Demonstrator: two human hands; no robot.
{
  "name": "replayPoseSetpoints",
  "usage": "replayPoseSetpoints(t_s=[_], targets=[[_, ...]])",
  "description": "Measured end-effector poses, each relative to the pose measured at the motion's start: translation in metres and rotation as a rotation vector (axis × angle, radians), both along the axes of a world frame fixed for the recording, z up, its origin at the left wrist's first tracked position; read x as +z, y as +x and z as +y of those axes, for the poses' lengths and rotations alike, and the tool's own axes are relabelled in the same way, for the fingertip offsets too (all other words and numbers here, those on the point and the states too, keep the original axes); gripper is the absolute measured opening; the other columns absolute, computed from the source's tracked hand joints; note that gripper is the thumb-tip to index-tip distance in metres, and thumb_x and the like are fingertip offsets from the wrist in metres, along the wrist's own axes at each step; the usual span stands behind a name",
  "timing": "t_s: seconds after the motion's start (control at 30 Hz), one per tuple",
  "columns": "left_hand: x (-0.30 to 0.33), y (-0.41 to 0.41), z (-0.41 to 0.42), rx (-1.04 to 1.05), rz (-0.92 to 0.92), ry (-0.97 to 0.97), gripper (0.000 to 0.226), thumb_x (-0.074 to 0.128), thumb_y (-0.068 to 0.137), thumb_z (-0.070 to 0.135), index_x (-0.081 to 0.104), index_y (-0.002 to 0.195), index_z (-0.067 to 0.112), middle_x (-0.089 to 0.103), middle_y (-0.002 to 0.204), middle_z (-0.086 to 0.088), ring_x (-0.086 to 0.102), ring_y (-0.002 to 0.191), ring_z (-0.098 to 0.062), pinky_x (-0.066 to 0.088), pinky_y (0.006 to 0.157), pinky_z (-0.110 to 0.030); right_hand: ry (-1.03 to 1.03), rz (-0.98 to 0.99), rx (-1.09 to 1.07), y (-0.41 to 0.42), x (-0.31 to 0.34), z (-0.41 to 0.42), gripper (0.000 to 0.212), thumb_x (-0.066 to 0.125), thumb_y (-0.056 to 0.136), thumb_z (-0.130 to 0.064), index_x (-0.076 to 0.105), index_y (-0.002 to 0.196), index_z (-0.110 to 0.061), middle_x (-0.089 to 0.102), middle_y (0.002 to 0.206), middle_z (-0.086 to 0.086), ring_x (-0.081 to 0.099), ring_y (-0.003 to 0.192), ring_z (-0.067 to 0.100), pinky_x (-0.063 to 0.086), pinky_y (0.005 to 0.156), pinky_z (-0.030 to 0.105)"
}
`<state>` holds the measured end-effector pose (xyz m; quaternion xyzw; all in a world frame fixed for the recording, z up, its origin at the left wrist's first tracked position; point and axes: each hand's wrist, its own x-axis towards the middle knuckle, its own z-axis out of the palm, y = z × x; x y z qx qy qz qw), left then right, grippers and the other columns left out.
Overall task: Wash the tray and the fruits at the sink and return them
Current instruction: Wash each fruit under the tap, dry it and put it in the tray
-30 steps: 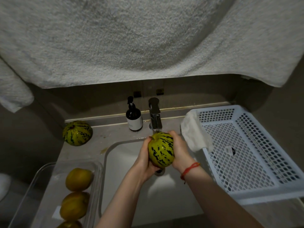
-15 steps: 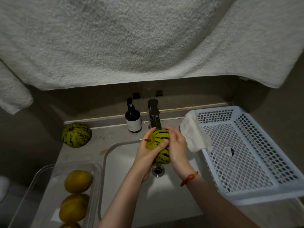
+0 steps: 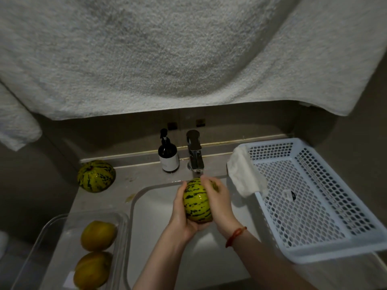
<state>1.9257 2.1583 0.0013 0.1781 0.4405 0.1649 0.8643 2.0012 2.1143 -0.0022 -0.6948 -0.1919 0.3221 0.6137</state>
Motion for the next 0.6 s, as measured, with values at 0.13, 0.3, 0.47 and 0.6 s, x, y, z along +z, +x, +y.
replayPoseSetpoints(t_s=[0.13,0.3,0.47,0.6], targets=[[-0.002,0.002,-0.006,0.066,-0.030,0.204,0.042,0.059,0.085,0.042,0.065,0.111,0.009,0.069,0.109,-0.015,0.065,0.101,-0.030,0.049,0.088,-0.039,-0.128,0.441,-0.106,-0.006,0.009,0.004,0.048,0.062,0.079,-0.055,0.064,0.103,-0.013,0.069,0.096,0.013,0.068,0.082,0.029,0.057,0.067,0.039],[0.002,-0.006,0.006,0.049,0.097,0.613,0.029,0.065,0.083,0.028,0.065,0.108,0.013,0.068,0.110,-0.014,0.067,0.098,-0.024,0.055,0.080,-0.033,0.127,0.640,-0.031,-0.014,0.014,-0.002,0.032,0.060,0.086,-0.043,0.059,0.108,-0.019,0.067,0.100,0.013,0.069,0.078,0.024,0.055,0.053,0.032],[0.013,-0.015,0.019,-0.155,0.143,0.254,0.058,0.072,0.059,0.053,0.070,0.099,0.012,0.073,0.092,-0.015,0.069,0.084,-0.030,0.057,0.070,-0.041,0.197,-0.238,0.078,-0.023,-0.006,-0.008,0.024,0.058,0.091,-0.030,0.057,0.115,-0.026,0.053,0.122,0.000,0.054,0.112,0.013,0.049,0.095,0.037],[0.008,-0.019,0.022,-0.187,0.092,0.016,0.054,0.068,0.059,0.059,0.069,0.089,0.014,0.072,0.070,-0.013,0.069,0.072,-0.031,0.055,0.059,-0.042,0.124,-0.773,0.275,-0.015,-0.006,-0.011,0.038,0.048,0.088,-0.041,0.061,0.119,-0.023,0.052,0.127,-0.004,0.046,0.119,0.017,0.040,0.102,0.033]])
